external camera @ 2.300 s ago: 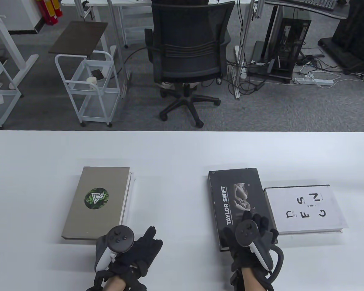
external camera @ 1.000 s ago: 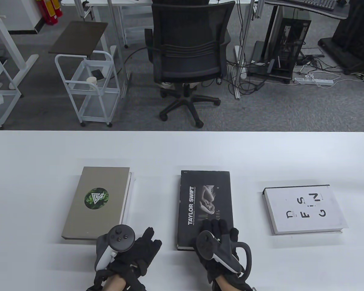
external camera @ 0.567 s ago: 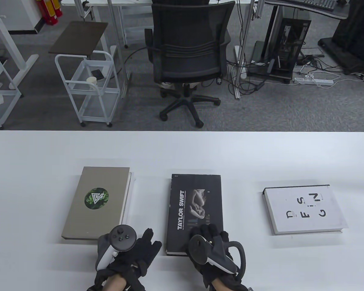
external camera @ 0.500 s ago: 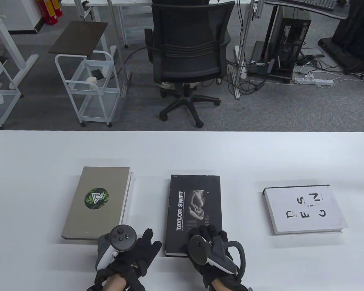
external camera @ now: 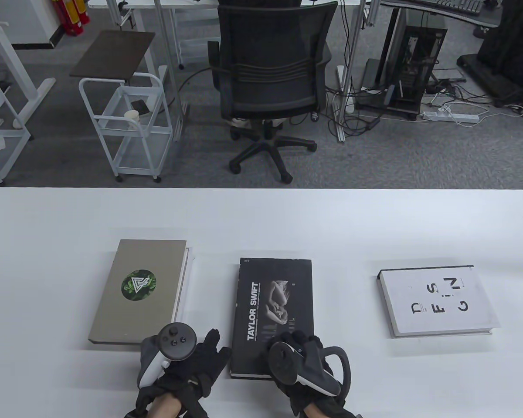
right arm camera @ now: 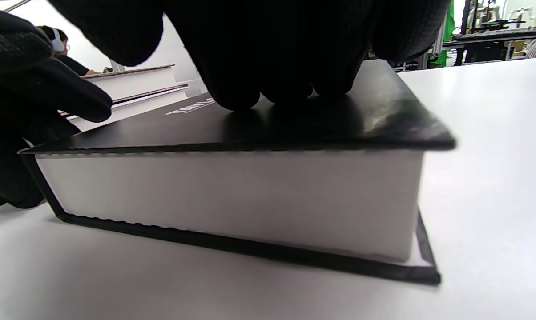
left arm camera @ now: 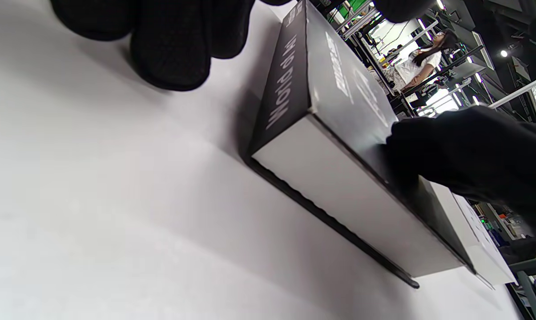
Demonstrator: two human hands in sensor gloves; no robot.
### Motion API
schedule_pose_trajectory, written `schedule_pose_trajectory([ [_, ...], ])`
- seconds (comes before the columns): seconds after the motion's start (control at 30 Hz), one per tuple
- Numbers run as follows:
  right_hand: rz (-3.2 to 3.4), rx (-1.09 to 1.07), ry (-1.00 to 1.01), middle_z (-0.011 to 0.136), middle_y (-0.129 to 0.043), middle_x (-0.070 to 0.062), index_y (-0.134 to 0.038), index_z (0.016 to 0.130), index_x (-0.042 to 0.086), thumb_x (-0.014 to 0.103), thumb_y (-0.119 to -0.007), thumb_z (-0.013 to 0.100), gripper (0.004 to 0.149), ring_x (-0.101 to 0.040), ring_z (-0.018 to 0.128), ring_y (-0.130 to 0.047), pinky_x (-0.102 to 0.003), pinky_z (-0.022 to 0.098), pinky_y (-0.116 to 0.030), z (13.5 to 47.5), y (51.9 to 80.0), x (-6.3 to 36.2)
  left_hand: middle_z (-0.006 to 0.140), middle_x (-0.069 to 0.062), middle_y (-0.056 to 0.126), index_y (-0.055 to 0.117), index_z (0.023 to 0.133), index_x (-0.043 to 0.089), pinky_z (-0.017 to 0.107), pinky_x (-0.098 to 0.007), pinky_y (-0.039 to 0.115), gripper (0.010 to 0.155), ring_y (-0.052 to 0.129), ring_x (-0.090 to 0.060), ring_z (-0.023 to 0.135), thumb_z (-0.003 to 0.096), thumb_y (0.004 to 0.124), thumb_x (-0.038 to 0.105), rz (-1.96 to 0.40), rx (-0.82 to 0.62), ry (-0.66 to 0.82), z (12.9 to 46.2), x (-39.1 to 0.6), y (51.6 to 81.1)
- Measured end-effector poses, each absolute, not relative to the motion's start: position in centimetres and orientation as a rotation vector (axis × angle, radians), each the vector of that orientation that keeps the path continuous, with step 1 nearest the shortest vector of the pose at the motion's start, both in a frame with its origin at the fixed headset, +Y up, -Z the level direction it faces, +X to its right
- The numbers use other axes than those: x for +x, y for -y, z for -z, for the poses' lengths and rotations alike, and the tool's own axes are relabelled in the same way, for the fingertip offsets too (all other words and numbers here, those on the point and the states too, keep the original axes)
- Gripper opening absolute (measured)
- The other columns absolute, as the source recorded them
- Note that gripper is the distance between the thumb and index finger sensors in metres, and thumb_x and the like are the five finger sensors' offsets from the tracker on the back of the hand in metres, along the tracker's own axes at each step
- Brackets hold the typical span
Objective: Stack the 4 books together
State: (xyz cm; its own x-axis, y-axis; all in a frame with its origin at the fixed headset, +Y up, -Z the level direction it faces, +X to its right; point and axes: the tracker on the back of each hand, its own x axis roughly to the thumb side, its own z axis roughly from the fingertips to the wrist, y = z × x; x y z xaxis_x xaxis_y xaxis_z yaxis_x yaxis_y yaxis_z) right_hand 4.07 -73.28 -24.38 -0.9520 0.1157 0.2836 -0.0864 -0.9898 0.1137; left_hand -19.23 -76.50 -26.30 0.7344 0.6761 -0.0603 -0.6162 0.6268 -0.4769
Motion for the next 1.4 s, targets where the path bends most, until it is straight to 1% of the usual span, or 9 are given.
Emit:
schedule_pose_trajectory([
  [0.17, -2.981, 0.462, -0.168, 0.096, -0.081, -0.012, -0.078, 0.098, 0.017, 0.056, -0.061, 0.062, 0.057, -0.039, 0.09, -0.076, -0.056, 0.069, -0.07, 24.4, 73.2, 4.3, 0.101, -0.021, 0.063, 0.038, 0.109, 0.011, 0.06, -0.06, 0.069, 0.075, 0.087, -0.037, 0.077, 0.052, 0.059, 0.056, -0.739, -0.499, 0.135, 26.3, -19.1, 76.5],
  [0.23, -2.905, 0.416, -0.101, 0.097, -0.083, -0.011, -0.076, 0.1, 0.019, 0.057, -0.06, 0.062, 0.056, -0.038, 0.09, -0.078, -0.055, 0.069, -0.071, 24.4, 73.0, 5.1, 0.101, -0.021, 0.063, 0.039, 0.109, 0.011, 0.06, -0.06, 0.069, 0.075, 0.087, -0.037, 0.077, 0.0521, 0.059, 0.055, -0.736, -0.497, 0.138, 26.3, -19.1, 76.6],
  [0.3, -2.784, 0.292, -0.036, 0.099, -0.081, -0.016, -0.074, 0.102, 0.016, 0.056, -0.061, 0.062, 0.058, -0.041, 0.083, -0.085, -0.047, 0.058, -0.08, 24.7, 72.7, 6.4, 0.101, -0.022, 0.063, 0.039, 0.109, 0.011, 0.06, -0.06, 0.069, 0.075, 0.087, -0.037, 0.077, 0.0521, 0.059, 0.055, -0.736, -0.497, 0.139, 26.3, -19.1, 76.6],
  [0.43, -2.854, 0.091, 0.021, 0.102, -0.072, -0.024, -0.055, 0.112, 0.008, 0.057, -0.061, 0.062, 0.07, -0.041, 0.077, -0.082, -0.04, 0.051, -0.078, 25.0, 72.4, 8.8, 0.1, -0.021, 0.063, 0.039, 0.109, 0.01, 0.06, -0.06, 0.069, 0.075, 0.088, -0.037, 0.076, 0.0522, 0.059, 0.056, -0.726, -0.493, 0.132, 26.2, -19.0, 76.6],
  [0.53, -2.935, -0.124, -0.015, 0.096, -0.076, -0.024, -0.047, 0.113, 0.003, 0.059, -0.061, 0.061, 0.077, -0.039, 0.068, -0.086, -0.038, 0.046, -0.079, 25.3, 72.7, 10.3, 0.089, -0.017, 0.077, 0.045, 0.107, 0.009, 0.051, -0.057, 0.077, 0.078, 0.097, -0.032, 0.058, 0.0507, 0.058, 0.061, -0.685, -0.47, 0.115, 26.3, -19.0, 76.6],
  [0.67, -2.855, -0.224, -0.143, 0.083, -0.089, -0.018, -0.048, 0.112, 0.0, 0.06, -0.062, 0.061, 0.079, -0.037, 0.057, -0.092, -0.037, 0.04, -0.082, 25.8, 73.6, 11.5, 0.071, -0.012, 0.091, 0.058, 0.102, 0.004, 0.039, -0.052, 0.084, 0.079, 0.103, -0.025, 0.037, 0.0497, 0.059, 0.064, -0.663, -0.433, 0.088, 26.5, -18.9, 76.8],
  [0.8, -2.862, -0.234, -0.284, 0.083, -0.089, -0.017, -0.047, 0.112, -0.001, 0.061, -0.062, 0.061, 0.081, -0.037, 0.058, -0.092, -0.038, 0.041, -0.082, 26.4, 74.4, 11.7, 0.06, -0.01, 0.097, 0.066, 0.097, 0.002, 0.035, -0.051, 0.086, 0.077, 0.104, -0.024, 0.028, 0.05, 0.059, 0.063, -0.64, -0.467, 0.083, 26.5, -18.5, 77.5],
  [0.97, -2.8, -0.196, -0.383, 0.082, -0.09, -0.016, -0.046, 0.112, -0.002, 0.06, -0.066, 0.061, 0.083, -0.035, 0.057, -0.093, -0.038, 0.04, -0.082, 26.9, 75.0, 11.5, 0.058, -0.01, 0.098, 0.069, 0.095, 0.002, 0.032, -0.051, 0.086, 0.074, 0.104, -0.023, 0.024, 0.0506, 0.059, 0.061, -0.603, -0.489, 0.087, 26.6, -17.7, 78.0],
  [1.4, -2.779, -0.118, -0.419, 0.081, -0.091, -0.014, -0.046, 0.111, -0.003, 0.053, -0.07, 0.062, 0.079, -0.034, 0.057, -0.094, -0.038, 0.04, -0.083, 27.1, 75.3, 10.5, 0.059, -0.01, 0.096, 0.065, 0.097, 0.002, 0.03, -0.051, 0.084, 0.074, 0.104, -0.024, 0.029, 0.0508, 0.06, 0.06, -0.554, -0.487, 0.138, 26.7, -16.3, 78.3],
])
